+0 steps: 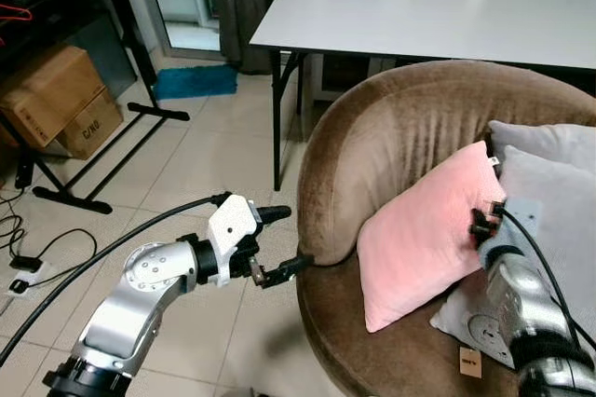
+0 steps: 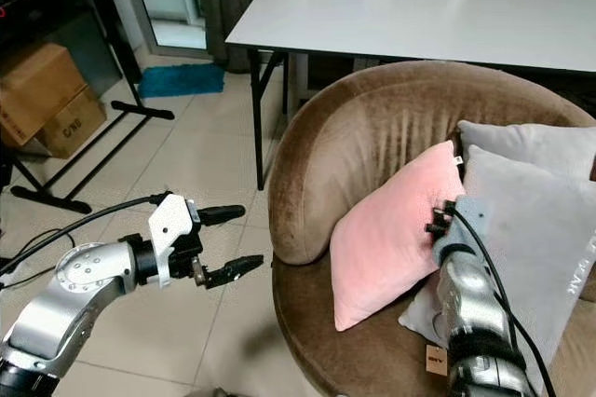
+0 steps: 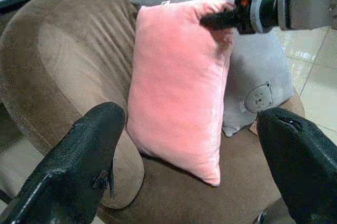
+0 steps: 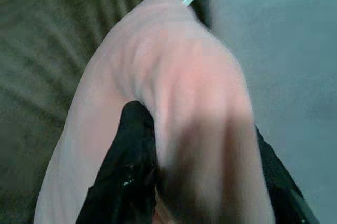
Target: Move the pillow to the sofa from floor
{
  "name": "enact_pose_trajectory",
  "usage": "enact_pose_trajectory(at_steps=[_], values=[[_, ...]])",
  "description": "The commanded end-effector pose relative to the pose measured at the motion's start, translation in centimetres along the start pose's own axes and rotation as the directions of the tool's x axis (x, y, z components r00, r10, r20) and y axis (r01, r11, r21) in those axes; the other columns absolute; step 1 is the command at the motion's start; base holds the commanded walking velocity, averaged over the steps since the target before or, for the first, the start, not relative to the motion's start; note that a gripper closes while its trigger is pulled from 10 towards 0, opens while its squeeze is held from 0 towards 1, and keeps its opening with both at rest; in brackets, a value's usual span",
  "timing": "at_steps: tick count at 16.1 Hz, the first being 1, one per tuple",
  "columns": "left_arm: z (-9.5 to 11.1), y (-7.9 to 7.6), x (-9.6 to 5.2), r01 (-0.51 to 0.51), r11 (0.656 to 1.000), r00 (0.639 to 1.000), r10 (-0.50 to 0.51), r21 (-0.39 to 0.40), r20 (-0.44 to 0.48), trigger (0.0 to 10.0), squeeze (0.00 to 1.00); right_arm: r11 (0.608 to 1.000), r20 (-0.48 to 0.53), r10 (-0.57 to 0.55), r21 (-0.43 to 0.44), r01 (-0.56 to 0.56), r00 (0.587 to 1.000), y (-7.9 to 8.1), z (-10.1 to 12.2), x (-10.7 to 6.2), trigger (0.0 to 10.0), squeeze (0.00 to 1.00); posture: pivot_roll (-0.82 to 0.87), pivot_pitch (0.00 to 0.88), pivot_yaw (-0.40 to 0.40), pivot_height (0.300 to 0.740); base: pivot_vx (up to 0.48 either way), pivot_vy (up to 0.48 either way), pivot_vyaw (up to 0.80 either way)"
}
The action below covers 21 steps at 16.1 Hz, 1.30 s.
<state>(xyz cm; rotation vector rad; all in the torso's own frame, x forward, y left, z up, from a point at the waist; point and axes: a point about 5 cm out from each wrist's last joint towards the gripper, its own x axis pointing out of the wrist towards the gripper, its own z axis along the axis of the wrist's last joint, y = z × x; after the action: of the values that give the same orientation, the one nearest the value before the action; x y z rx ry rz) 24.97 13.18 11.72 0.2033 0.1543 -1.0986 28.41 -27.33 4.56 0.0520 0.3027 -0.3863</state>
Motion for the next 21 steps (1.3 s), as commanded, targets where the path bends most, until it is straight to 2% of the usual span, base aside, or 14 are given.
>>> enact_pose_trajectory(at_steps=[1,3,4,5,6,7,8,11,16,18,19,21], values=[[0.2,0.3,0.1,-0.045,0.999,0.998,0.046,-0.014,0.030,10.0,0.00,0.999,0.122,-0.049,0.029,0.046,0.991,-0.4,2.1,-1.3,10.0,0.00,-0.07,0.000,0.057,0.740,0.000,0.000,0.00],[0.4,0.4,0.1,-0.105,0.994,0.992,0.106,-0.028,0.061,10.0,0.00,0.999,0.180,-0.034,0.044,0.027,0.983,-0.2,2.8,-3.0,10.0,0.00,-0.07,0.000,0.058,0.740,0.000,0.000,0.00],[0.4,0.3,-0.2,-0.162,0.986,0.983,0.165,-0.042,0.082,10.0,0.00,0.997,0.211,0.025,0.066,-0.040,0.977,1.0,3.4,-5.3,10.0,0.00,-0.09,0.000,0.060,0.740,0.000,0.000,0.00],[0.4,0.2,-0.4,-0.209,0.977,0.973,0.212,-0.044,0.092,10.0,0.00,0.995,0.232,0.059,0.059,-0.075,0.971,1.9,3.8,-6.7,10.0,0.00,-0.09,0.000,0.062,0.740,0.000,0.000,0.00],[0.4,0.3,-0.8,-0.291,0.956,0.950,0.293,-0.032,0.104,10.0,0.00,0.991,0.256,0.108,0.046,-0.123,0.961,3.3,4.3,-8.6,10.0,0.00,-0.10,0.000,0.062,0.740,0.000,0.000,0.00],[0.4,0.4,-1.0,-0.348,0.937,0.931,0.349,-0.029,0.104,10.0,0.00,0.989,0.268,0.124,0.042,-0.140,0.955,4.0,4.5,-9.4,10.0,0.00,-0.10,0.000,0.060,0.740,0.000,0.000,0.00],[0.4,0.5,-1.4,-0.434,0.900,0.893,0.436,-0.037,0.115,10.0,0.00,0.986,0.278,0.142,0.043,-0.160,0.950,5.1,5.0,-10.5,10.0,0.00,-0.10,0.000,0.057,0.740,0.000,-0.461,0.00],[0.3,0.3,-1.5,-0.494,0.868,0.861,0.497,-0.060,0.110,10.0,0.00,0.981,0.273,0.139,0.091,-0.170,0.952,5.9,5.5,-11.0,10.0,0.00,-0.10,0.000,0.045,0.740,0.000,-0.480,-0.52],[0.2,0.6,-1.3,-0.570,0.821,0.816,0.570,-0.028,0.098,10.0,0.00,0.978,0.217,0.185,0.059,-0.202,0.959,6.6,5.7,-11.5,10.0,0.00,-0.09,0.000,0.034,0.740,0.000,-0.480,-0.78],[0.2,0.9,-1.3,-0.588,0.808,0.804,0.587,-0.021,0.096,10.0,0.00,0.977,0.207,0.200,0.035,-0.211,0.958,6.8,5.7,-11.0,10.0,0.00,-0.10,0.000,0.039,0.740,0.000,-0.480,-0.78],[0.2,1.0,-1.2,-0.593,0.805,0.800,0.592,-0.018,0.096,10.0,0.00,0.980,0.204,0.195,-0.007,-0.197,0.960,6.7,5.8,-10.6,10.0,0.00,-0.10,0.000,0.042,0.740,0.000,-0.480,-0.73],[0.2,1.2,-1.1,-0.600,0.800,0.795,0.599,-0.013,0.095,10.0,0.00,0.981,0.181,0.194,-0.020,-0.193,0.964,6.7,5.8,-10.0,10.0,0.00,-0.10,0.000,0.043,0.740,0.000,-0.480,-0.66]])
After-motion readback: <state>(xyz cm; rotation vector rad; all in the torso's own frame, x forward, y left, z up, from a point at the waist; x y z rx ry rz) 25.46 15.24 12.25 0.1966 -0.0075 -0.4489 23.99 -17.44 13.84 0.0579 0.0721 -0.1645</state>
